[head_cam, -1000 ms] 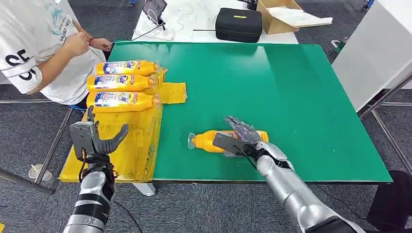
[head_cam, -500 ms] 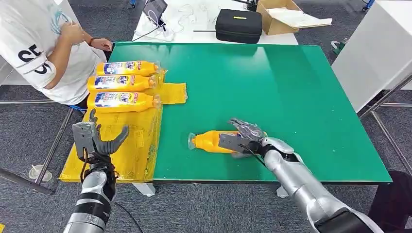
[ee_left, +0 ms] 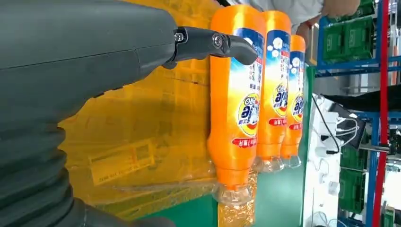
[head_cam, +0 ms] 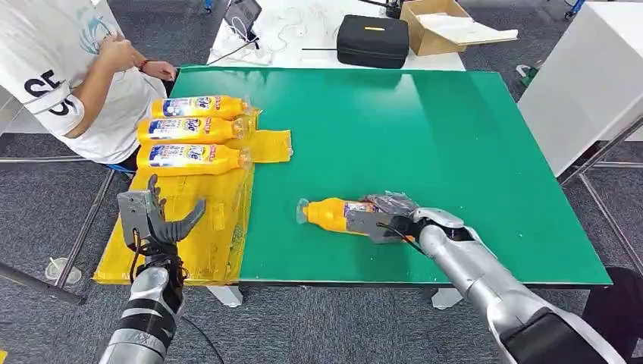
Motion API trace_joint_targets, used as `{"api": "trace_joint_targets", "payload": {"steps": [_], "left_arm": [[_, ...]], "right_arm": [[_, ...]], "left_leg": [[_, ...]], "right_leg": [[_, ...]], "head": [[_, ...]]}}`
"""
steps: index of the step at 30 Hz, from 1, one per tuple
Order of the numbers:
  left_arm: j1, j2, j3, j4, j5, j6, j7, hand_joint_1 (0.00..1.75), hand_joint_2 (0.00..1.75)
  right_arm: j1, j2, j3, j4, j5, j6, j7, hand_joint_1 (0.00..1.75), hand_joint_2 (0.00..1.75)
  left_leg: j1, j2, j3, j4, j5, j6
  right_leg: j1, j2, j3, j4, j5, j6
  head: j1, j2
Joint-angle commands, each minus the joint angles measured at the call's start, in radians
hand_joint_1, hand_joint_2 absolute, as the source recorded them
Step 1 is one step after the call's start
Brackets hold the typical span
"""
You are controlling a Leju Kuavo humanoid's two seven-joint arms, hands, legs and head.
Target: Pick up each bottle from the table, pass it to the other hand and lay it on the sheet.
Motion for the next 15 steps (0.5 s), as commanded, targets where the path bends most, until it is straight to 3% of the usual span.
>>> {"api": "trace_joint_targets", "payload": {"steps": [1,4,6,8,12,15], "left_arm": [[-0.052,0.004,-0.01,0.103,0.002,-0.006,0.008,0.0,1.75],[-0.046,0.006,-0.01,0.094,0.007,-0.011,0.008,0.0,1.75],[-0.013,0.006,-0.004,0.041,0.019,-0.023,0.013,0.0,1.75],[0.038,-0.001,0.004,-0.047,0.07,-0.093,0.046,0.0,1.75],[0.059,-0.002,-0.005,-0.089,0.075,-0.101,0.064,0.0,1.75],[0.079,-0.003,-0.032,-0.12,0.183,-0.245,0.096,0.0,1.75]], "right_arm": [[0.048,0.035,0.084,0.141,-0.033,-0.039,-0.014,1.75,1.75],[0.073,0.046,0.036,0.109,-0.067,-0.114,-0.026,1.75,1.75],[0.163,0.097,-0.133,-0.021,-0.111,-0.331,-0.068,1.75,1.75],[0.276,0.176,-0.311,-0.272,-0.074,-0.558,-0.127,1.75,1.75],[0.31,0.183,-0.343,-0.394,-0.022,-0.511,-0.057,1.75,1.75],[0.37,0.279,-0.505,-0.505,0.026,-0.808,-0.242,1.75,1.75]], "left_leg": [[0.001,-0.002,0.005,-0.002,0.0,0.0],[0.001,-0.001,0.005,-0.002,0.0,0.0],[0.001,0.0,0.006,-0.002,0.0,0.0],[0.002,0.003,0.007,-0.002,-0.001,0.0],[0.001,0.005,0.001,-0.001,-0.001,0.0],[0.001,0.001,-0.002,-0.001,-0.001,0.0]], "right_leg": [[0.002,-0.003,0.006,-0.003,0.0,-0.001],[0.002,-0.002,0.006,-0.002,0.0,-0.001],[0.002,-0.002,0.006,-0.003,0.0,-0.002],[0.003,0.0,0.006,-0.003,0.0,-0.002],[0.001,0.003,0.0,0.001,0.0,-0.001],[0.002,0.0,-0.003,0.0,0.0,-0.001]], "head": [[0.0,0.0],[0.0,0.0],[0.0,0.0],[0.0,0.0],[0.0,0.0],[0.0,0.0]]}}
